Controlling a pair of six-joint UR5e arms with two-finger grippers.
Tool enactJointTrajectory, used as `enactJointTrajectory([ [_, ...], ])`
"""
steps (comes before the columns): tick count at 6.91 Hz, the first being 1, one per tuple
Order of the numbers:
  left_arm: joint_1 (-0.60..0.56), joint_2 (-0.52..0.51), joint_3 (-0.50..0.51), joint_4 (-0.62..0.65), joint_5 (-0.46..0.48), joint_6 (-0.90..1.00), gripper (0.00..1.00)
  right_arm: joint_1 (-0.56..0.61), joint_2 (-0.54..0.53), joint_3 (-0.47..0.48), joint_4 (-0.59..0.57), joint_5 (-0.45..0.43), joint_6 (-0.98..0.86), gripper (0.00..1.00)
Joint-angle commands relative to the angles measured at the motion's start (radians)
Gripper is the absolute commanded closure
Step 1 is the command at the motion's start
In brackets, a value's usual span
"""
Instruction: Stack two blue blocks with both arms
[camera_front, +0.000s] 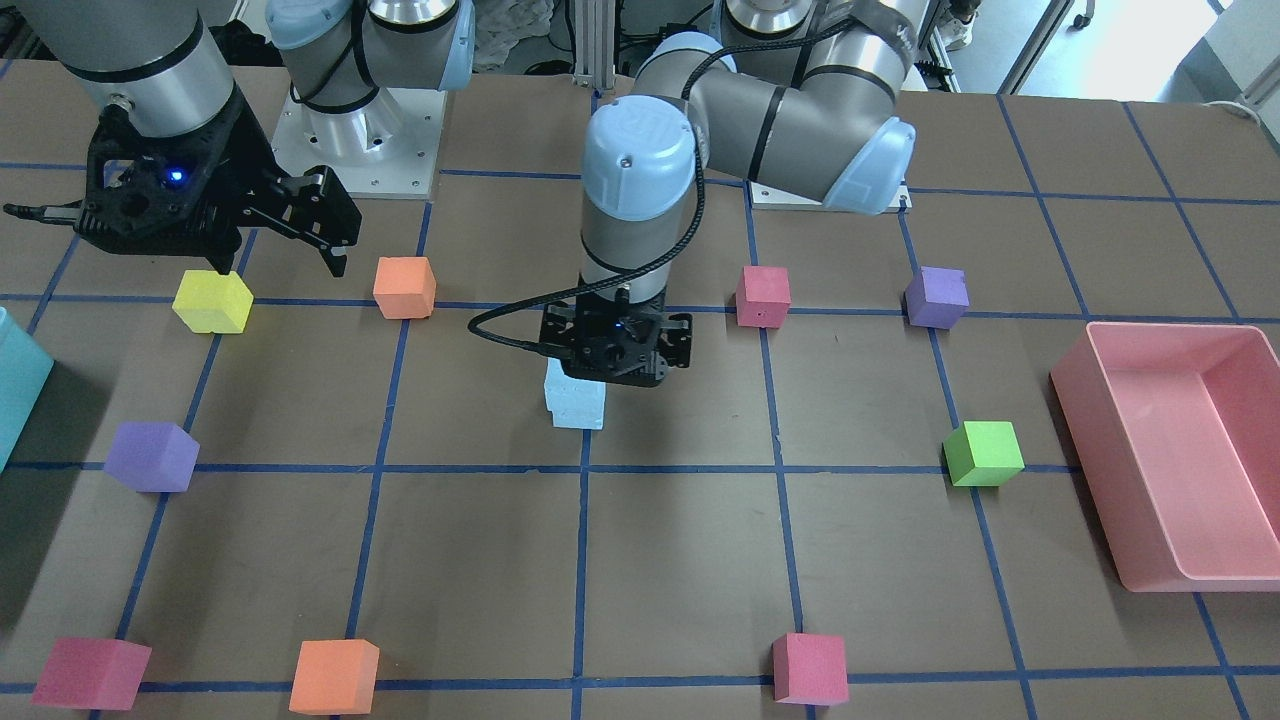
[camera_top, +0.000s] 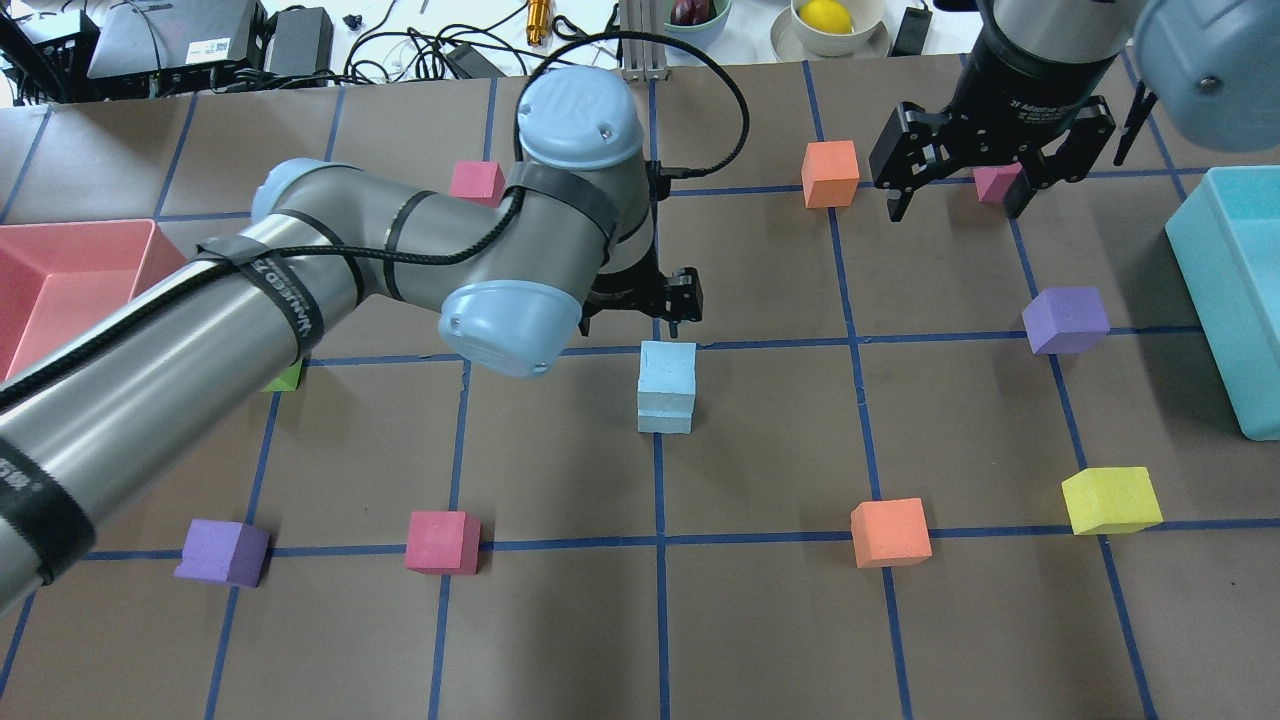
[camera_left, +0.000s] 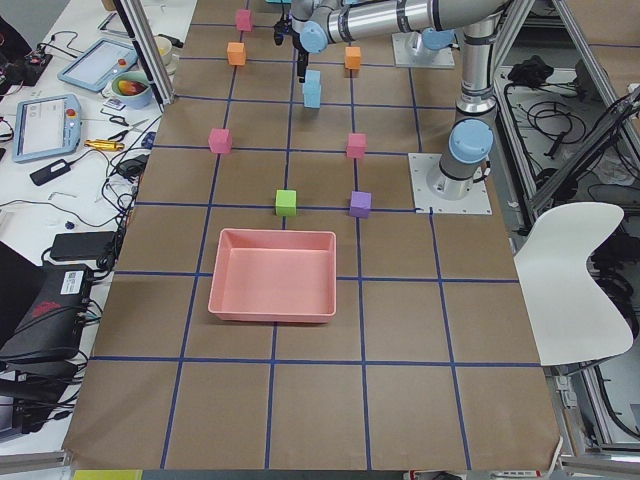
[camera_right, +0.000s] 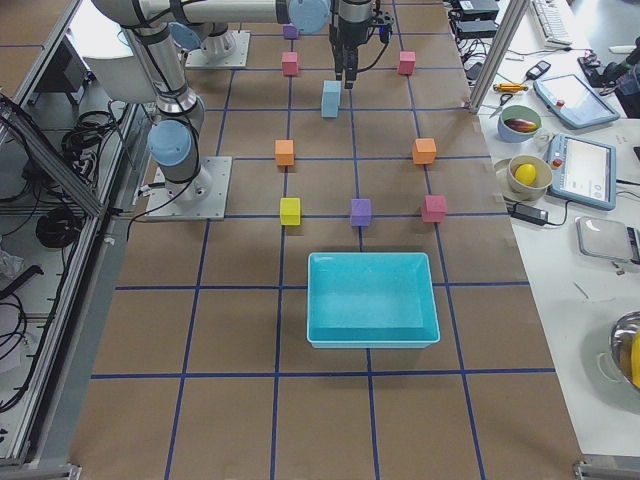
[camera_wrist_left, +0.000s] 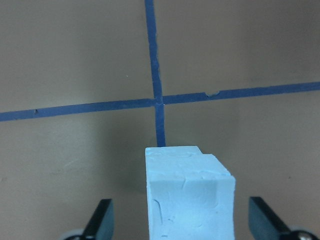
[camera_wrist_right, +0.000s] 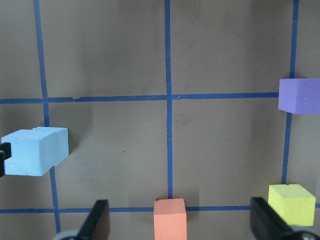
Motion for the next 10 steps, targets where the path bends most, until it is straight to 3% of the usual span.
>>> enactJointTrajectory([
  [1,0.137,0.117,0.002,-0.116,0.001,0.177,0.0,0.0,0.001,0.0,0.0,0.0,0.0,0.0],
  [5,0.37,0.295,0.107,-0.36,0.008,0.405,0.0,0.0,0.001,0.0,0.0,0.0,0.0,0.0],
  [7,0.374,0.321,0.124,-0.356,0.062,0.421,0.0,-0.006,0.002,0.0,0.0,-0.002,-0.006,0.0],
  [10,0.372,0.298,0.121,-0.345,0.054,0.415,0.0,-0.012,0.002,0.0,0.002,-0.002,-0.006,0.0],
])
